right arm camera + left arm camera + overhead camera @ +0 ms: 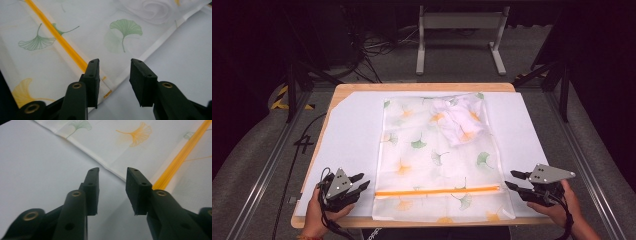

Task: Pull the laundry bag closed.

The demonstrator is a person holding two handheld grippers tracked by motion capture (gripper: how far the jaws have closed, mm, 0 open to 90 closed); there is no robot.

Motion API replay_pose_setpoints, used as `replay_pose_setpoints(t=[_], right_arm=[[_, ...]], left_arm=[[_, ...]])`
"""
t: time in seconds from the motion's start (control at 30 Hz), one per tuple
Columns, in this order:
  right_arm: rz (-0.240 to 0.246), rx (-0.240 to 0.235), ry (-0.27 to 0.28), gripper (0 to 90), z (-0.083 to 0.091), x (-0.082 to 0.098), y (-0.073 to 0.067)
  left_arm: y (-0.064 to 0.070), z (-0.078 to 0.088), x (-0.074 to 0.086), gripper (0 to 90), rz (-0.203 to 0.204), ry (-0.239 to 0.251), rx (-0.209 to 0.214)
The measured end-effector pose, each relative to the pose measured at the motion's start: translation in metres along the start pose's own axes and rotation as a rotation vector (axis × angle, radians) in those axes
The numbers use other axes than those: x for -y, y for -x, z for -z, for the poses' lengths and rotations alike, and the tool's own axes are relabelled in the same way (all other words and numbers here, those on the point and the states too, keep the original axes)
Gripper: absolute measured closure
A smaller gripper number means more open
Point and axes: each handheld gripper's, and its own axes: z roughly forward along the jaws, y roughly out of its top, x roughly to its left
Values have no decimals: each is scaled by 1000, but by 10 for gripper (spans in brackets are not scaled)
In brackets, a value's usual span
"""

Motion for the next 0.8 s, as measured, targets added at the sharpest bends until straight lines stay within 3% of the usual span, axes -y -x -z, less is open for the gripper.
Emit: replay_pose_setpoints(t=[0.13,0.3,0.4,0.53,0.57,0.8], right_arm=[[-13,20,23,518,-1,0,7],[-56,44,39,438,-1,2,18],[-50,69,39,396,-1,3,22],[-79,104,54,325,-2,6,33],[-97,127,69,286,-2,8,38],[-149,210,105,193,-7,22,49]], left_arm=[[-5,3,3,541,-2,6,-25],[-17,6,8,465,30,32,-41],[-21,5,9,434,45,35,-48],[-30,3,12,366,55,23,-68],[-32,3,13,307,65,28,-71],[-43,5,22,218,118,108,-77]])
